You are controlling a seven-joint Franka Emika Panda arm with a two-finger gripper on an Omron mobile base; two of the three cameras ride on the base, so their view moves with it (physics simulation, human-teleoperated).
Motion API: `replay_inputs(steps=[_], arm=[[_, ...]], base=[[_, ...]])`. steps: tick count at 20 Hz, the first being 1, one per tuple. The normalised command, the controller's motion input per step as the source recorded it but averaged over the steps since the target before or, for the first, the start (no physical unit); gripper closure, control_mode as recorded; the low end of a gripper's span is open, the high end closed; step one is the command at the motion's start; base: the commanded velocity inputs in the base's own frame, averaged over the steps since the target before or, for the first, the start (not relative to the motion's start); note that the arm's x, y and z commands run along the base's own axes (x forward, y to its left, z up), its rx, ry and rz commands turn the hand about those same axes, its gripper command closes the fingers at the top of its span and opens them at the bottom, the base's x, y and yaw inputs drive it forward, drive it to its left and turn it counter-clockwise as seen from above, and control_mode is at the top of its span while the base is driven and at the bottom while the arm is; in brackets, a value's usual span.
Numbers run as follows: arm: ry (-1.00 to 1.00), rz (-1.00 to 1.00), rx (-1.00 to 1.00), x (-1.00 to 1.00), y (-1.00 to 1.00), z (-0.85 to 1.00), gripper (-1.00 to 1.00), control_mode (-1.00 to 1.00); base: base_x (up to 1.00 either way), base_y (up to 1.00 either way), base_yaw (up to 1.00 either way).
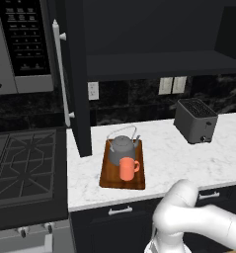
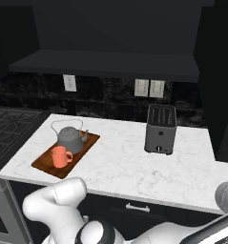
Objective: Pick the kettle from the counter and place it on the tray. Then pick the mug from the cabinet and place it on the tray. Then close the cabinet doors.
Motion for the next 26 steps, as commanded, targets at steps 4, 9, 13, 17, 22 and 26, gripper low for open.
replay_inputs(steps=[4,9,13,17,22,26], arm=[[-0.02,0.0,-0.01,0.0,0.0,0.45,-1.0,-1.0],[-0.02,0.0,-0.08,0.0,0.15,0.04,-1.0,-1.0],[-0.15,0.0,-0.17,-0.04,0.47,0.01,-1.0,-1.0],[-0.24,0.0,-0.09,-0.16,0.45,0.23,-1.0,-1.0],[-0.16,0.0,-0.05,-0.13,0.67,0.45,-1.0,-1.0],[-0.05,0.0,-0.1,-0.04,0.83,0.39,-1.0,-1.0]], base=[[0.0,0.0,0.0],[0.0,0.0,0.0],[0.0,0.0,0.0],[0.0,0.0,0.0],[0.0,0.0,0.0],[0.0,0.0,0.0]])
